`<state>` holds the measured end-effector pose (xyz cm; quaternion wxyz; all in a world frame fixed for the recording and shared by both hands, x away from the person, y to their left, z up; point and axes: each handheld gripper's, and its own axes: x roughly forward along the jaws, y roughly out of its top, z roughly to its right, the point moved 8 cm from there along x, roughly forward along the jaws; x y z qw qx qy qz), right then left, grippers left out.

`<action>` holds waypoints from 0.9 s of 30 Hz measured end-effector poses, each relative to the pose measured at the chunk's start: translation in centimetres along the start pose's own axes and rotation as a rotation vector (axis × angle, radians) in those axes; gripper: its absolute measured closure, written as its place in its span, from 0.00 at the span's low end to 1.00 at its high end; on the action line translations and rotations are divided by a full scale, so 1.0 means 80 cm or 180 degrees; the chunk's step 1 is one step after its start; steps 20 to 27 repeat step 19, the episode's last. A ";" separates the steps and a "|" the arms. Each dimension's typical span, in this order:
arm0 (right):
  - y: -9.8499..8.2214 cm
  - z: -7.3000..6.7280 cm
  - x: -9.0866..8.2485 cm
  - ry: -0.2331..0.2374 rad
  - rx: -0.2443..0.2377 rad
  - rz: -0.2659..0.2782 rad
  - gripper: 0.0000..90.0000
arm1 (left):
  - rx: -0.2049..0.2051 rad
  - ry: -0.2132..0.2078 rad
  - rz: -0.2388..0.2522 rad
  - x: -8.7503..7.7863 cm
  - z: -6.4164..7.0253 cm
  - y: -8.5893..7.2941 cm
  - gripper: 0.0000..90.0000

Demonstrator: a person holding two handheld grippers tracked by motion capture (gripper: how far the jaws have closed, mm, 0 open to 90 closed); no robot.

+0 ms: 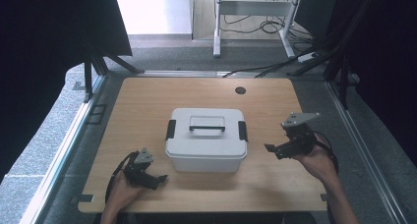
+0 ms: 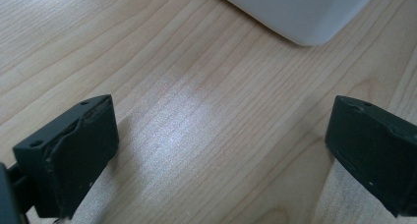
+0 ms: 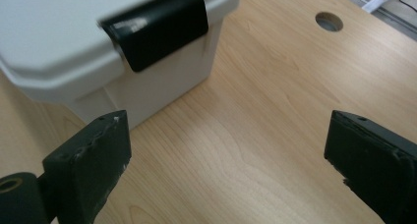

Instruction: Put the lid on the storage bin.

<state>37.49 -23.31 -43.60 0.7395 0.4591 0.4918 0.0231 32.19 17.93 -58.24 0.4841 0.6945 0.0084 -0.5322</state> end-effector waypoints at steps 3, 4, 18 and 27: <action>-0.017 -0.007 0.013 -0.0017 0.0072 0.0035 0.04 | -0.0002 0.0005 0.0004 0.000 0.000 0.000 0.00; -0.023 -0.011 0.018 -0.0013 0.0093 0.0039 0.04 | -0.0001 0.0007 0.0004 0.000 0.000 0.000 0.00; -0.118 -0.050 0.111 0.0153 0.0398 -0.0146 0.04 | -0.0013 0.0011 0.0010 0.000 0.000 0.000 0.00; -0.119 -0.051 0.112 0.0166 0.0386 -0.0146 0.04 | -0.0014 0.0011 0.0010 0.000 0.000 0.000 0.00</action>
